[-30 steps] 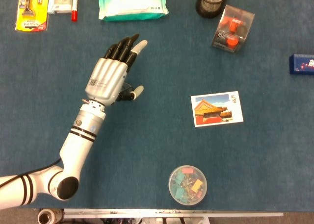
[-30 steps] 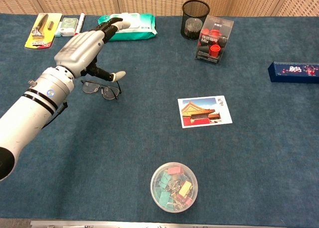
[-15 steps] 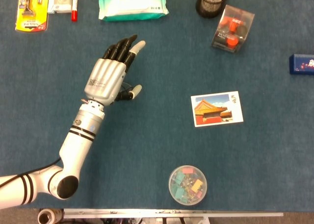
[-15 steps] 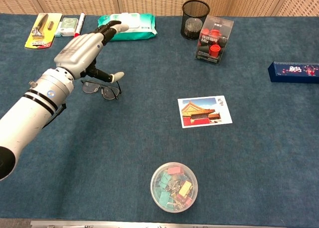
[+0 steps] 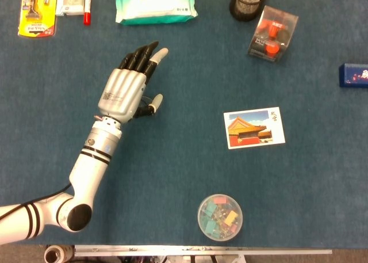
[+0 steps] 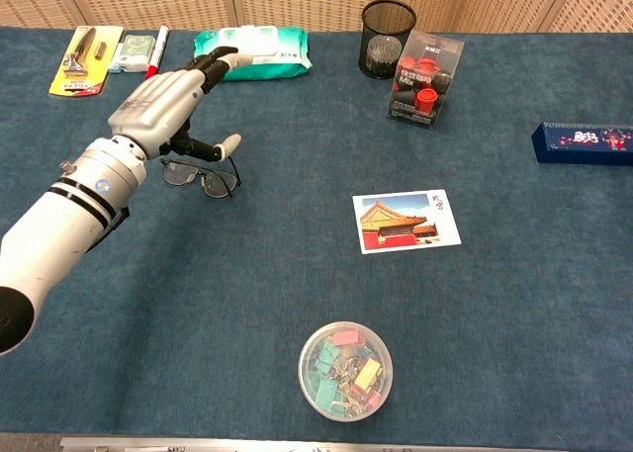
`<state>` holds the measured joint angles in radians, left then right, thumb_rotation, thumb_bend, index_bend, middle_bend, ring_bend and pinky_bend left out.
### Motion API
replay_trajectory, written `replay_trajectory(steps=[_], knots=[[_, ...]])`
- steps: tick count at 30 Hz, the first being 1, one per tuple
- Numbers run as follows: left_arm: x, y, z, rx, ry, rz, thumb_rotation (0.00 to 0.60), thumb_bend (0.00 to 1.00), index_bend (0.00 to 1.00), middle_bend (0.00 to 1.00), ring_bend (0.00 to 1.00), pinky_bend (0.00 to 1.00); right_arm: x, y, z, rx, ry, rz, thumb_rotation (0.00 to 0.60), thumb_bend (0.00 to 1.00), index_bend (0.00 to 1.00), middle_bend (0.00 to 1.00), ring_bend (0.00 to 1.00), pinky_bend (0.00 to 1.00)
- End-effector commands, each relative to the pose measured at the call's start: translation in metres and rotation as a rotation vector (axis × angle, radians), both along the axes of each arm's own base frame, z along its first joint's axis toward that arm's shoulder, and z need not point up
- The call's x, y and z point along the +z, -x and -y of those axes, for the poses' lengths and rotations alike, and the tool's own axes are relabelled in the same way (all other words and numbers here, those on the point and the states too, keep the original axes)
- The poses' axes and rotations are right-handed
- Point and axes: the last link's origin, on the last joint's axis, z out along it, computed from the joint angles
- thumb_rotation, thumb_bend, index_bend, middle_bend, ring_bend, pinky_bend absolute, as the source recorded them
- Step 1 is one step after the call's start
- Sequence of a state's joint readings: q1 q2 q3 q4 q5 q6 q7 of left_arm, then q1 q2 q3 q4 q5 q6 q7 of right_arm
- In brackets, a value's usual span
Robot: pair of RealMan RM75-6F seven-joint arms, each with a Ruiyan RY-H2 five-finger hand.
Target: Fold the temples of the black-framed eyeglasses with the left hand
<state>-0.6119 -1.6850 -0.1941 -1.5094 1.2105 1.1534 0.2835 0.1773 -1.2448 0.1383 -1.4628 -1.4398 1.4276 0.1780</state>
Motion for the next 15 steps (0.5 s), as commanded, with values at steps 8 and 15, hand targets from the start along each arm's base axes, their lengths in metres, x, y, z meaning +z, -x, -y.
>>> replay_trajectory(steps=[8, 15], knots=[[-0.0046, 0.0069, -0.0041, 0.024, 0.008, -0.017, 0.600, 0.36, 0.07, 0.00, 0.00, 0.10, 0.0008, 0.0008, -0.0007, -0.002, 0.001, -0.001, 0.600, 0.60, 0.58, 0.52, 0.42, 0.66], [-0.0076, 0.0115, -0.0071, 0.039, 0.009, -0.029, 0.600, 0.36, 0.07, 0.00, 0.00, 0.10, 0.0007, 0.0019, -0.0018, -0.006, 0.002, 0.000, 0.600, 0.60, 0.58, 0.52, 0.42, 0.66]])
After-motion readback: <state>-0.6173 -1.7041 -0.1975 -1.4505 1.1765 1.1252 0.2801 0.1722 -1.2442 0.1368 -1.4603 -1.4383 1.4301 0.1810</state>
